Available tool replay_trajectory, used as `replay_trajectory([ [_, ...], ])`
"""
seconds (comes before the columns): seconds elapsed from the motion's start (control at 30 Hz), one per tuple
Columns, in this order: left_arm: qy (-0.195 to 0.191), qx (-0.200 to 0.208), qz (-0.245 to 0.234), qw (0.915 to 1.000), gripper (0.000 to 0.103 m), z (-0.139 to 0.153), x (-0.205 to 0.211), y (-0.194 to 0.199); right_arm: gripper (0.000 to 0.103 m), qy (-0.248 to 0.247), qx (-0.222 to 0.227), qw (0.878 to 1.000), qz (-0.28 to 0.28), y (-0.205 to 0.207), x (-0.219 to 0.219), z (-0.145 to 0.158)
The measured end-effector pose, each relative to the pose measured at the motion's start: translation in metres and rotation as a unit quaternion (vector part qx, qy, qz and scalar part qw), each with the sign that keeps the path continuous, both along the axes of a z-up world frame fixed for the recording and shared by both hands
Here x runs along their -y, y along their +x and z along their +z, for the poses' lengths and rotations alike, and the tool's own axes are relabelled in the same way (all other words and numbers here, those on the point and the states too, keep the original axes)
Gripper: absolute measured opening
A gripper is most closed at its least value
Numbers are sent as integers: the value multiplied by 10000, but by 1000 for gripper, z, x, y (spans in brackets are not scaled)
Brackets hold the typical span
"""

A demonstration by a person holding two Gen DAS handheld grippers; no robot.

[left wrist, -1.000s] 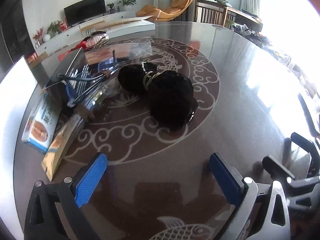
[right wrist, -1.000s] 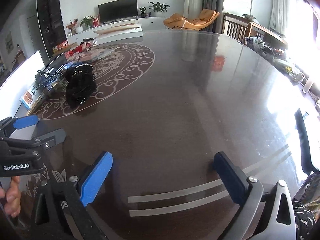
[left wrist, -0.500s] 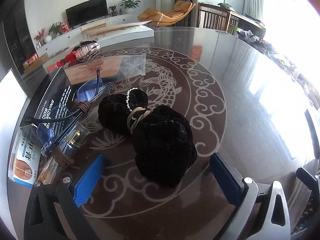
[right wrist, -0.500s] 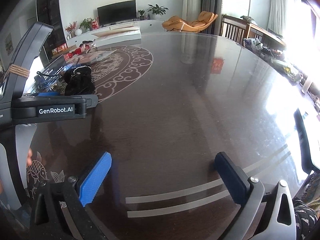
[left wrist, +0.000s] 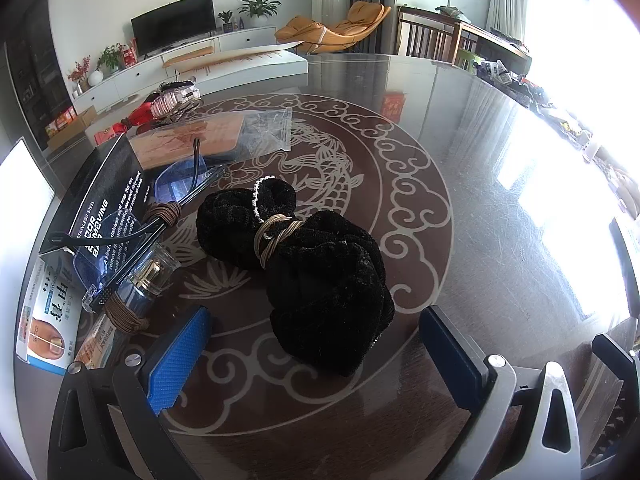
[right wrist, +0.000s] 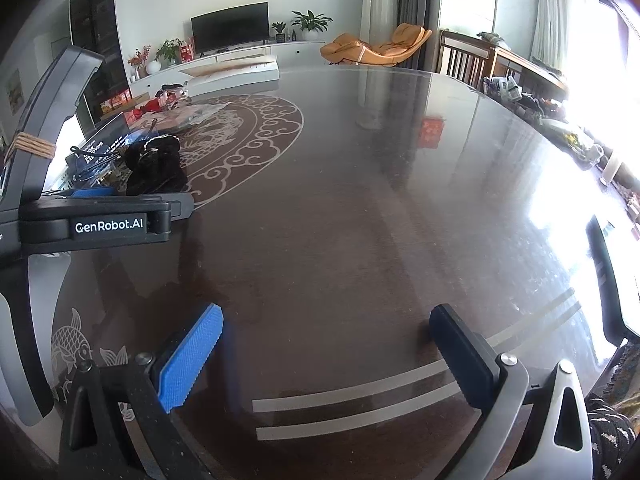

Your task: Organize objects

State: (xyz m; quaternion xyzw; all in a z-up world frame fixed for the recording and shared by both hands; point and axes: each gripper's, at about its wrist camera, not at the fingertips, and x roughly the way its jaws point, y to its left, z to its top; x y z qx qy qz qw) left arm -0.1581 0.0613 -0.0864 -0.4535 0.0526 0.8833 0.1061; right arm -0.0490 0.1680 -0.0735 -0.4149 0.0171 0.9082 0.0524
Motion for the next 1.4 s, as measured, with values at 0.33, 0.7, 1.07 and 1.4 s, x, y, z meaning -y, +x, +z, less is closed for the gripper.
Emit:
replay_trajectory([
  [0.33, 0, 1, 0, 10000, 103, 0, 0, 0, 103, 3, -17, 10000, 43, 3, -1, 0],
  [0.7, 0, 2, -1, 10000, 103, 0, 0, 0, 103, 4, -25, 10000, 45, 3, -1, 1],
  [1.07, 0, 2, -1, 10000, 103, 0, 0, 0, 103, 5, -25, 10000, 50, 3, -1, 1],
  [1.4, 0, 2, -1, 10000, 103, 0, 0, 0, 103, 7, -11, 10000, 0, 2, 0, 1],
])
